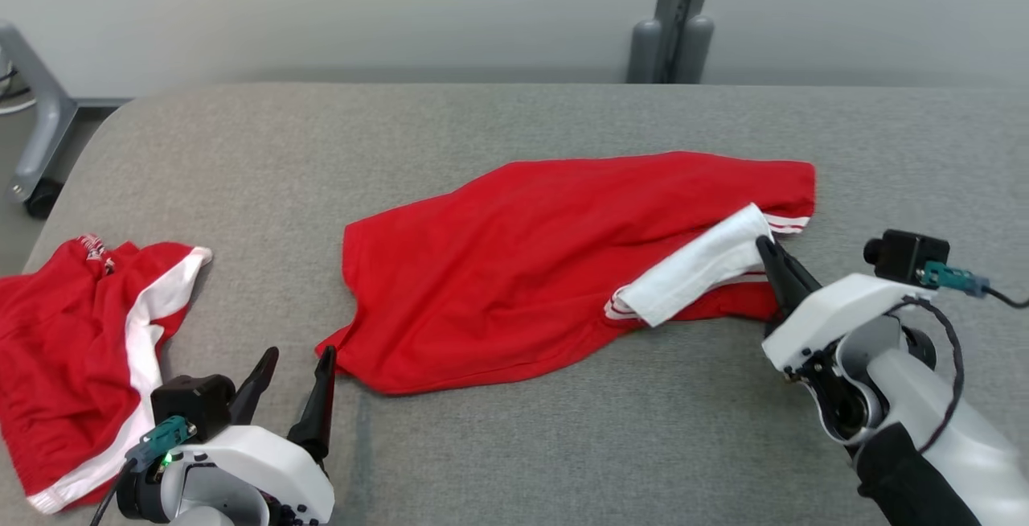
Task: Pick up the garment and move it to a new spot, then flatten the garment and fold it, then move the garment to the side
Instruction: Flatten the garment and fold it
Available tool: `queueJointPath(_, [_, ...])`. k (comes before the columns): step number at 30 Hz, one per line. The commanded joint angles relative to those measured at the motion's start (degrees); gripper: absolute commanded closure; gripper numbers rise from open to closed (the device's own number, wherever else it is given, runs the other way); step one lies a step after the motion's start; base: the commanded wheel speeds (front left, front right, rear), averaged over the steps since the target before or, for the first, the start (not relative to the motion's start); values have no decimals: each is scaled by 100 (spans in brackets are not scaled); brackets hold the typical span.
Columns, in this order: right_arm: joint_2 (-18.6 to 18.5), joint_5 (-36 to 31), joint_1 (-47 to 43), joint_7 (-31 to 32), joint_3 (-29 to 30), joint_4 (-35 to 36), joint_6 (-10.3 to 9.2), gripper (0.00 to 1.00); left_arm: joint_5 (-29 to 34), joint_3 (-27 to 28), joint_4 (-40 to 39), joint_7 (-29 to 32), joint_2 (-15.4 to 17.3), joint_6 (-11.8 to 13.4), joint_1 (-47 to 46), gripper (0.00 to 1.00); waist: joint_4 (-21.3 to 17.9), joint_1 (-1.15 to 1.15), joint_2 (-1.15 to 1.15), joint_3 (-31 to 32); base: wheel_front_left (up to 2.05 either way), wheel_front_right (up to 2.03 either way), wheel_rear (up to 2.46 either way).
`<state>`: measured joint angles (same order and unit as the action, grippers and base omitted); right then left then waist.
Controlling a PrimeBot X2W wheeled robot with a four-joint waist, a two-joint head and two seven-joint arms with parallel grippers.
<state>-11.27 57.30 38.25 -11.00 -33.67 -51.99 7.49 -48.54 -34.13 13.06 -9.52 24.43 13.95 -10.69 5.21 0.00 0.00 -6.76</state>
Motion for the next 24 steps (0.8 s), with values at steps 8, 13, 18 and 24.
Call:
queueJointPath(8, [-460,543,-1041,362,61,1187,1,100,-51,19,-94,13,96,87,203,0,-448,0,0,258,0,0,0])
queueJointPath(13, [-664,640,-1635,614,178,1608,2,100,-67,10,-117,39,128,109,209,0,-525,0,0,281,0,0,0])
queueJointPath(18, [-802,677,-2164,924,417,1840,1,100,-85,5,-116,40,140,129,283,0,-584,0,0,322,0,0,0])
queueJointPath(24, [-926,609,-2607,1547,728,2072,1,0,-111,-13,-108,45,139,157,327,0,-624,0,0,372,0,0,0])
